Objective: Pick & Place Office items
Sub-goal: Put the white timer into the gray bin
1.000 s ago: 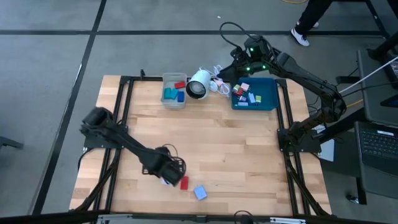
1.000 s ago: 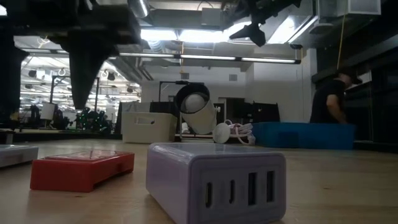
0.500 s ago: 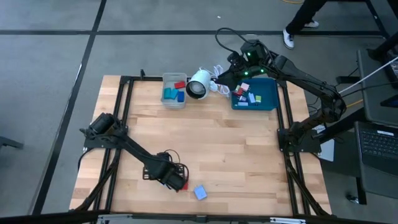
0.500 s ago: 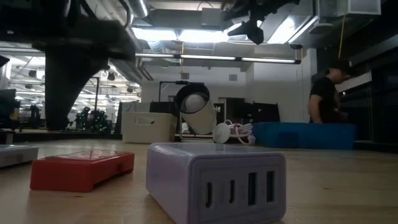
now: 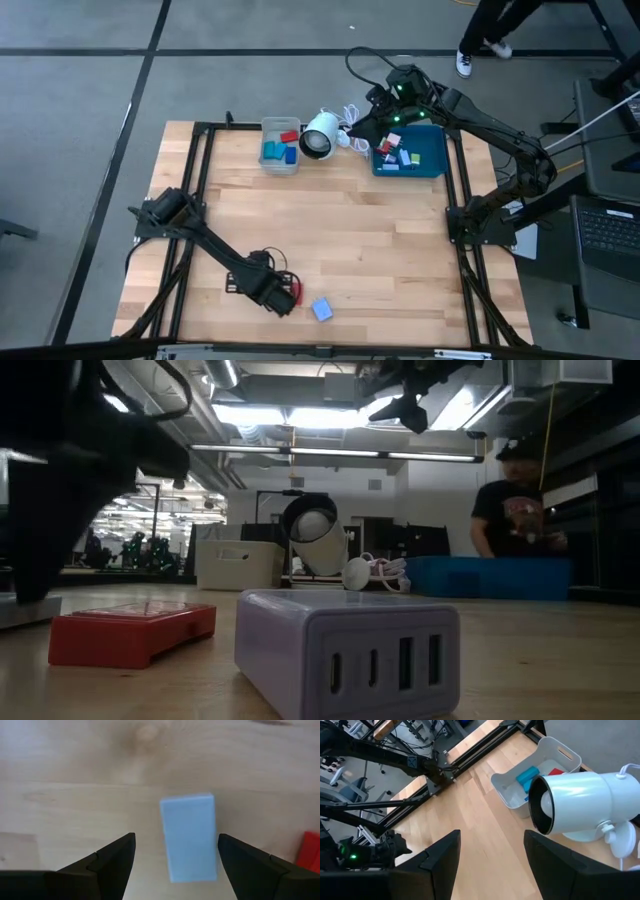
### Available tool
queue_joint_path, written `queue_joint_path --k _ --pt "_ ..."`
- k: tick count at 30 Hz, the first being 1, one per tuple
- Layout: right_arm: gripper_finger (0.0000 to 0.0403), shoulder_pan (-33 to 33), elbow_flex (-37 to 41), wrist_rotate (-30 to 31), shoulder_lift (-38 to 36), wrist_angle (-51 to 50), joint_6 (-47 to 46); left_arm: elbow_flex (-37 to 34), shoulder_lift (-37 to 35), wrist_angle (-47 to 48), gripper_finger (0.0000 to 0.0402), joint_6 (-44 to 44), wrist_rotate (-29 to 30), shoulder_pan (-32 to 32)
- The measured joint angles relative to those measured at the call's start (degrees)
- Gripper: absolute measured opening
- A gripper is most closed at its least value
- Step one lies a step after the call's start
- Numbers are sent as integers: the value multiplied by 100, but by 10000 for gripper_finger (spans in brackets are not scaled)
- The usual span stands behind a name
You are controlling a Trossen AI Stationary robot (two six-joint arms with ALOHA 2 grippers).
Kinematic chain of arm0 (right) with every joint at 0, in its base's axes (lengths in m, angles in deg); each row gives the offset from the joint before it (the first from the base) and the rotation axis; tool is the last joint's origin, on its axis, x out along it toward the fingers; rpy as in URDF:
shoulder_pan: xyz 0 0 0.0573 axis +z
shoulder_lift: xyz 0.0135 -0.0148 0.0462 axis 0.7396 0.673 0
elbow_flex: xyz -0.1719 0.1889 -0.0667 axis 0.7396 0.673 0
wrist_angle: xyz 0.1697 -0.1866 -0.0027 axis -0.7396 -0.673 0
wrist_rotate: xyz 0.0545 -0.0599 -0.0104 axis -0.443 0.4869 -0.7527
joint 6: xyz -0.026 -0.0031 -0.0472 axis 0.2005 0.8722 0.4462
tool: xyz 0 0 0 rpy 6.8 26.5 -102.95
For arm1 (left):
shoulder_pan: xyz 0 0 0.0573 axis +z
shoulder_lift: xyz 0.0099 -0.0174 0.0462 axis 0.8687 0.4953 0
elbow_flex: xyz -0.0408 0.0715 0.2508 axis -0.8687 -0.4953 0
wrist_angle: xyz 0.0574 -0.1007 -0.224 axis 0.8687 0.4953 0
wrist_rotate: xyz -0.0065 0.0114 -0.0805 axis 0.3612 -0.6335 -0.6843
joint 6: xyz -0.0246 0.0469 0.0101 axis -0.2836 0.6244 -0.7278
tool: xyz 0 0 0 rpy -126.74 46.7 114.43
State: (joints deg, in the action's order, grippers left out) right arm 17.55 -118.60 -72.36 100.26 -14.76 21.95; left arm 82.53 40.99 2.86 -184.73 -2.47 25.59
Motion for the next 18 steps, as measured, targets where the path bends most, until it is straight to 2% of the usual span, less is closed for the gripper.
queue_joint_path --k 11,14,18 --pt "225 0 0 -5 0 -196 7 29 537 -614 273 -36 154 0" --pt "225 0 0 -5 0 -221 7 29 545 -706 247 17 199 4" --pt "225 0 0 -5 0 -233 9 30 542 -779 175 143 259 9"
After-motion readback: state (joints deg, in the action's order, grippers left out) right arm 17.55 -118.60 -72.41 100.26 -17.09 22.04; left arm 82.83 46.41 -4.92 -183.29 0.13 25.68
